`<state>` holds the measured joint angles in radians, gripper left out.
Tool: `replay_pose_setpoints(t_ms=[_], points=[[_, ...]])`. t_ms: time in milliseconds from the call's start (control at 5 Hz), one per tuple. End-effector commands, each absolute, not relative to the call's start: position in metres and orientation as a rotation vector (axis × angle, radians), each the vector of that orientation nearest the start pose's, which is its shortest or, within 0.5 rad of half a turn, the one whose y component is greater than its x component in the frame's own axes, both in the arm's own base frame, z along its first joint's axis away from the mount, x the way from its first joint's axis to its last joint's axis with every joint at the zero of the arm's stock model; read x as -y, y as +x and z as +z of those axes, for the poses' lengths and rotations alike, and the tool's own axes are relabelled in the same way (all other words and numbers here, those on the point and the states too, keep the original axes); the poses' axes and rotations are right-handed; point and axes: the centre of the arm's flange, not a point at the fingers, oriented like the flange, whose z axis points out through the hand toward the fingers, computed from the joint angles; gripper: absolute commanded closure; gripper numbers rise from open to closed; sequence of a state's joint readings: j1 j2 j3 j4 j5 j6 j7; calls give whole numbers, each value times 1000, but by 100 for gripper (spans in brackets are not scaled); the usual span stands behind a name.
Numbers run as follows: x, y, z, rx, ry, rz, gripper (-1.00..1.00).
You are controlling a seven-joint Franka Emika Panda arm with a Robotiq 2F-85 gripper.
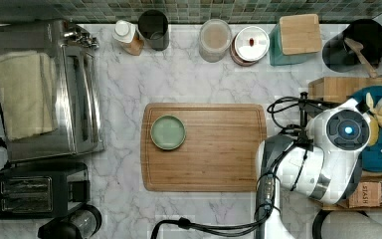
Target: Open the drawer.
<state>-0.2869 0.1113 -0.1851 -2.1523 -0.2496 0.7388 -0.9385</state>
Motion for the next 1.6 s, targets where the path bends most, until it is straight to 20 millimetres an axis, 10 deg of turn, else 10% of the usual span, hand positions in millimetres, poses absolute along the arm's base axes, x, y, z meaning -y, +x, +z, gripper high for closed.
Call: replay_pose_setpoints(t_ms=[200,1000,1600], points=[[244,498,322,-129,-3393,33,-100],[264,513,270,-170,-3436,-7,-100],[199,524,282,-185,-3336,-119,-100]])
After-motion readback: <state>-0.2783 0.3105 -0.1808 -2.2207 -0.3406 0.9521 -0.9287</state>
